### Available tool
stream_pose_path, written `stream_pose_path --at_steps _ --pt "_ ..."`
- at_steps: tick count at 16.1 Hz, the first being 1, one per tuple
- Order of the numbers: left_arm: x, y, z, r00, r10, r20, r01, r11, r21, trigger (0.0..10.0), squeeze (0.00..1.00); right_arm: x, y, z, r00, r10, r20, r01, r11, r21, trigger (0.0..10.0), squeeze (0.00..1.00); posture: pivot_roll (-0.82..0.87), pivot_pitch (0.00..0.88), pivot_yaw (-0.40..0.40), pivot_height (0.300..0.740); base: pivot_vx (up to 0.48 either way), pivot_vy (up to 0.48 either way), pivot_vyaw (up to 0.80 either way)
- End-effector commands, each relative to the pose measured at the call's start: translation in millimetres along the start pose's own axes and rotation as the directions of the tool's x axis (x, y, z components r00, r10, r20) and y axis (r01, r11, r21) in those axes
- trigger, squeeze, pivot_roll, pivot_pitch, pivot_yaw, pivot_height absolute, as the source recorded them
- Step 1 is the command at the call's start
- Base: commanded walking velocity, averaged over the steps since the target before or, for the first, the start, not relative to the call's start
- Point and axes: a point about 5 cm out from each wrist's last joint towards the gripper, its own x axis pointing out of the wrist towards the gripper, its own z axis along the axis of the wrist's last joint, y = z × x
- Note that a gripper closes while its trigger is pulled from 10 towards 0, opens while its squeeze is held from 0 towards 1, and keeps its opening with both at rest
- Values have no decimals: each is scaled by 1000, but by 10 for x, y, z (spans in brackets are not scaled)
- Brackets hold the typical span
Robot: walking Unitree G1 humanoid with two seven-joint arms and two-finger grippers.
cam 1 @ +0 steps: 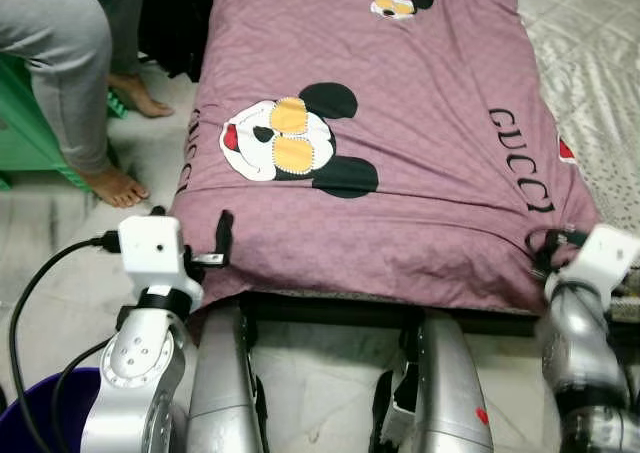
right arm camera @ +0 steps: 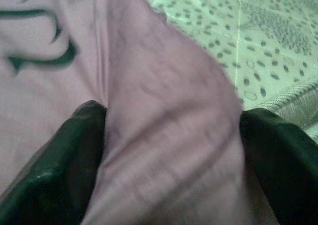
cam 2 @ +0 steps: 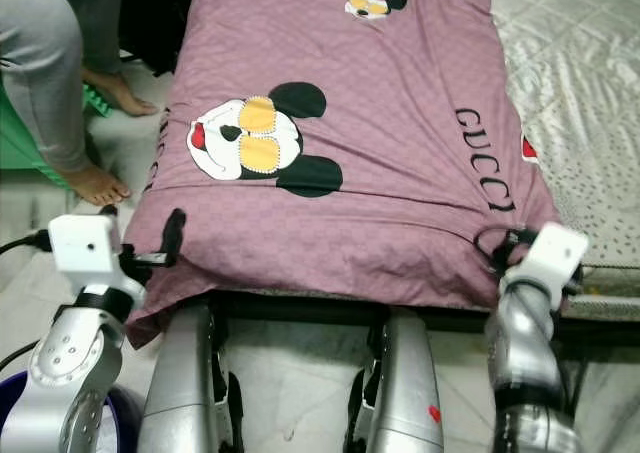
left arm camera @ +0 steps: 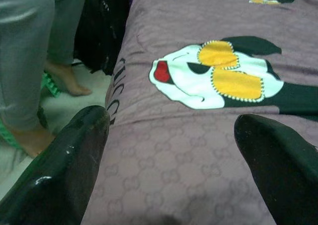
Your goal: Clean up the room
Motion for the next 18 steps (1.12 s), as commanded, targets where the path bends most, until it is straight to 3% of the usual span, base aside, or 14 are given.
stream_pose_path --at_steps 1,5,6,7,8,11,14,18 --pt "5 12 -24 1000 -2 -2 2 1000 -7 10000 0 -153 -105 -295 992 -13 -124 6 998 -59 10000 1000 29 218 24 524 0 0 0" --pt "123 19 -45 1000 -2 19 2 1000 -10 10000 0 -275 -11 -26 995 100 -6 -100 988 -118 10000 1000 -12 160 25 524 0 0 0" --pt "136 29 -50 1000 -1 25 1 1000 -10 10000 0 -292 -22 46 994 109 19 -106 988 -116 10000 898 -21 141 27 524 0 0 0" --pt "149 37 -48 999 1 33 0 1000 -11 10000 0 -303 -27 112 992 121 43 -116 987 -112 10000 682 -24 129 30 524 0 0 0" --pt "184 41 -47 999 1 40 -1 1000 -10 10000 0 -293 7 178 989 134 62 -128 987 -93 10000 0 -28 113 32 524 0 0 0" --pt "299 52 -21 997 1 80 -1 1000 -9 10000 0 -315 273 527 958 222 182 -223 975 -13 10000 0 -42 66 42 524 0 0 0" --pt "378 92 -7 994 16 111 -15 1000 -10 10000 0 -402 534 710 913 319 254 -337 941 29 10000 0 -51 12 45 524 0 0 0" --pt "500 108 -1 990 21 142 -20 1000 -9 10000 0 -341 625 783 912 320 257 -351 932 86 10000 0 -65 0 58 559 0 0 0"
